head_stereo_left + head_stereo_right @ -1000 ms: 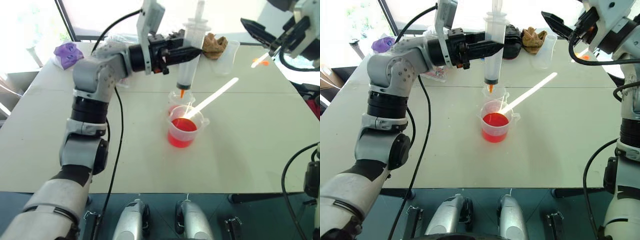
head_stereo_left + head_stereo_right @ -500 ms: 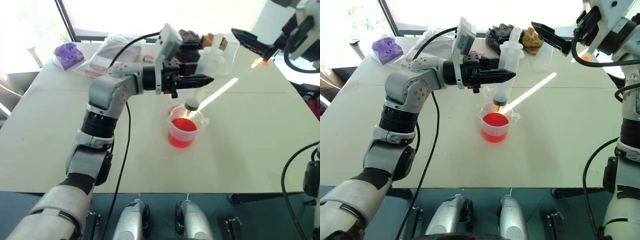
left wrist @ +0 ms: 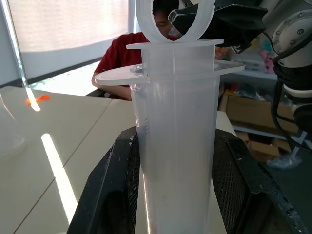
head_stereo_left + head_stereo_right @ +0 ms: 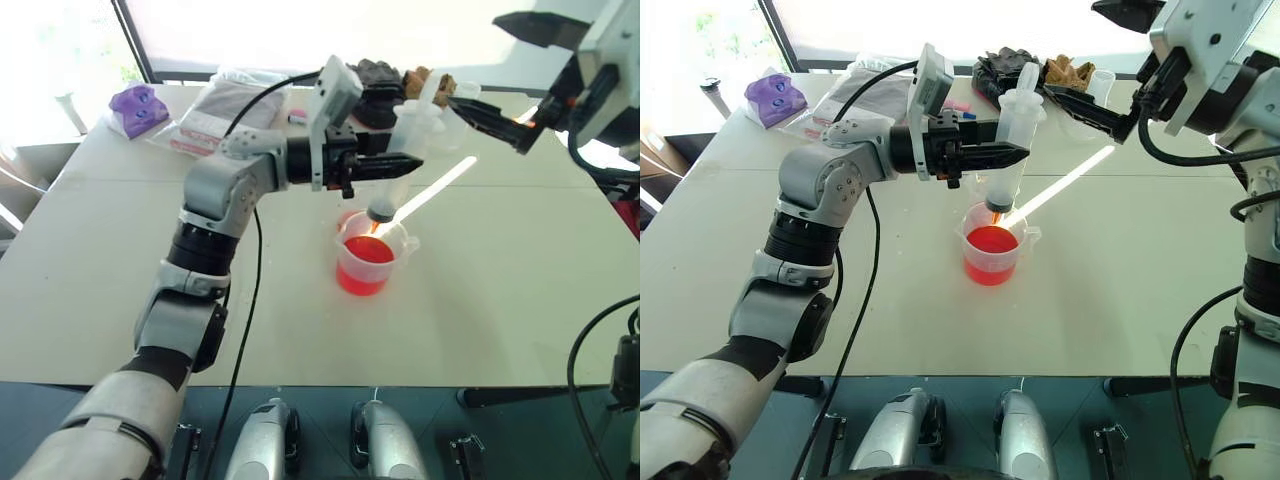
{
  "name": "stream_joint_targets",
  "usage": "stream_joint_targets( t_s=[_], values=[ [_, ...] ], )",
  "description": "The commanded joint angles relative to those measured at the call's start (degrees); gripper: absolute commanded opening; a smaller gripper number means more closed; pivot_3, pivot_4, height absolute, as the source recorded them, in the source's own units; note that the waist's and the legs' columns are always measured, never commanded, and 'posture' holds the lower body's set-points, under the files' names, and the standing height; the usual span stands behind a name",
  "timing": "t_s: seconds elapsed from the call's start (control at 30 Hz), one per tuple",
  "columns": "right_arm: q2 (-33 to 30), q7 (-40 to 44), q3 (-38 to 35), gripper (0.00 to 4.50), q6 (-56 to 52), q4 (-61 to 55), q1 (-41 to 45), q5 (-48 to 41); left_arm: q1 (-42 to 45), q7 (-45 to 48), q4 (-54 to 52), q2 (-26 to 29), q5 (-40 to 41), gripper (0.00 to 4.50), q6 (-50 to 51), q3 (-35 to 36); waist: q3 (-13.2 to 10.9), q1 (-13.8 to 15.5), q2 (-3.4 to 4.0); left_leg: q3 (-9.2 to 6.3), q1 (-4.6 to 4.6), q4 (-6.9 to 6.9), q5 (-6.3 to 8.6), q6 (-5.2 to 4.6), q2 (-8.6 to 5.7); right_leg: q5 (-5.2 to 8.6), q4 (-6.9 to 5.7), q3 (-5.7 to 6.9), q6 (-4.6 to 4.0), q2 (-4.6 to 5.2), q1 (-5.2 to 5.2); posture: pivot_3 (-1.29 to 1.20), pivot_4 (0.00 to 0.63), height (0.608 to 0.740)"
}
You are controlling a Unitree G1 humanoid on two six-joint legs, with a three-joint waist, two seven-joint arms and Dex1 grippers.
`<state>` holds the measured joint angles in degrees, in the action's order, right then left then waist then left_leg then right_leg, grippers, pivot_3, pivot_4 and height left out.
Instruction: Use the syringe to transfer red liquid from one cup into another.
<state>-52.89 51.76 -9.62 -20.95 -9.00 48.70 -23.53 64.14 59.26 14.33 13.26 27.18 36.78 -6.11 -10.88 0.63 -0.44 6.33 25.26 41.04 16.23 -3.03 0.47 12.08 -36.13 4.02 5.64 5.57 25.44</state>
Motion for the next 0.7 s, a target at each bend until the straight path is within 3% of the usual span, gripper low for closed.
stream_joint_targets(
  t_s=[0.03,0.7],
  values=[
    [0.04,-0.35,-1.4,4.43,0.0,-1.83,0.73,-0.93,0.65,0.55,-1.38,-0.42,-0.02,1.57,-1.23,-0.27,0.0,0.05,0.0,0.0,0.0,0.0,0.0,0.0,0.0,0.0,0.0,0.0,0.0,0.0,0.0,0.0,0.15,0.74],
    [4.19,1.91,2.45,4.43,-1.0,-2.5,-1.01,-1.31,-3.57,4.26,0.47,-0.74,-4.63,1.57,-5.41,-5.57,0.0,0.02,0.0,-0.01,0.01,0.0,0.01,-0.02,0.0,0.0,0.0,0.0,0.0,0.0,0.0,0.0,0.15,0.74]
  ],
)
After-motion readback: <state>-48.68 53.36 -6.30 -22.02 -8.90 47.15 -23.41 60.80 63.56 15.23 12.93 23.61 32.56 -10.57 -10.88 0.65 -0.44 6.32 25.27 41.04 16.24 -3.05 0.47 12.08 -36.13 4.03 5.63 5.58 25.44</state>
